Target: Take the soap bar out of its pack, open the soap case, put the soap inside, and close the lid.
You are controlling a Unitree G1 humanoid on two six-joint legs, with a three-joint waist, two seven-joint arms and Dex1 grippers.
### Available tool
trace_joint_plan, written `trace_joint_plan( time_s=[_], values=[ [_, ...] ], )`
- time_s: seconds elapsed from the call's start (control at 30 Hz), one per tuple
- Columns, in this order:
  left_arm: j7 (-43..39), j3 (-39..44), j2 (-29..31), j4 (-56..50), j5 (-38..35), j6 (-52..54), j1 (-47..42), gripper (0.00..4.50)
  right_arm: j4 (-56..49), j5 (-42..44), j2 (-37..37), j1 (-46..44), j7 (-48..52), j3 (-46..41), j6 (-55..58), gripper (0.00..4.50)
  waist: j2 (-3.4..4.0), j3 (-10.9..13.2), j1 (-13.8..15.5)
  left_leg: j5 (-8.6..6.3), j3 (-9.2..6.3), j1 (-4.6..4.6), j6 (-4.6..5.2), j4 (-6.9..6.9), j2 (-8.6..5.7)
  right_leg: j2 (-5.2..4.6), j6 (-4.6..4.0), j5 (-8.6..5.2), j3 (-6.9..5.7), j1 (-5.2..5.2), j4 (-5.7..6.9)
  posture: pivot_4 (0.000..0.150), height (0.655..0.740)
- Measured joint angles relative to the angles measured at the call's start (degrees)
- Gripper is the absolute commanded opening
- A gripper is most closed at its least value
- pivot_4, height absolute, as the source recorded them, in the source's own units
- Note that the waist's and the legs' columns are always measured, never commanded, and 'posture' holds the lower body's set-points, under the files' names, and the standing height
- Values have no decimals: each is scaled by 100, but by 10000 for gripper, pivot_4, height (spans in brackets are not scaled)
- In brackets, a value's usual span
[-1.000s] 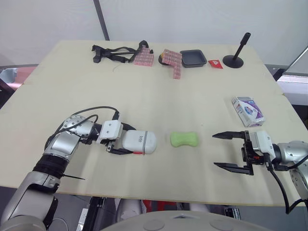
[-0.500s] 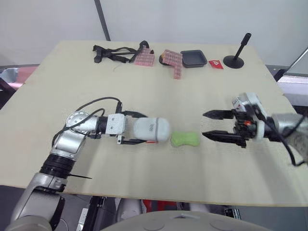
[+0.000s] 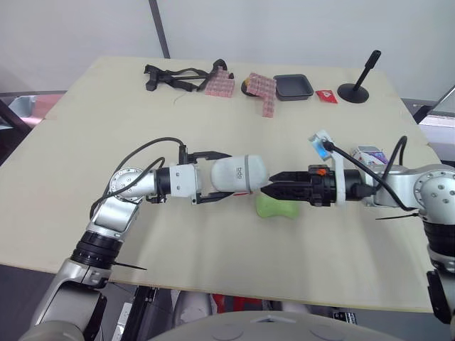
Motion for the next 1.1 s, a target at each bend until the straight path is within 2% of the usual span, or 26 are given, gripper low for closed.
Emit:
trace_joint_plan(
  time_s=[0.6,0.73,0.83,0.87,1.1],
  values=[
    [-38,-50,76,-83,-26,43,21,34573,462,966,5,-129,-868,181,-54,45000,0,0,-44,0,0,-4,-1,0,0,0,0,0,0,0,-2,1500,7400],
    [-34,-51,76,-83,-26,43,21,34573,513,1098,-9,-129,-989,271,-95,34086,0,0,-44,0,0,-4,-1,0,0,0,0,0,0,0,-2,1500,7400],
    [-24,-58,76,-82,-7,61,21,34573,518,1185,-10,-130,-1021,325,-137,23435,0,0,-45,0,0,-4,-1,-1,0,0,0,0,0,0,-2,1500,7400],
    [2,-54,80,-83,2,54,23,34573,550,1224,-10,-130,-1026,325,-169,21172,0,0,-45,-1,0,-5,-1,-1,0,0,0,0,0,0,-2,1500,7400],
    [46,-54,83,-83,4,59,30,34573,604,1348,-18,-129,-1106,363,-232,20570,0,0,-46,-1,0,-6,-1,0,0,0,0,0,0,0,-3,1500,7400]
  ],
)
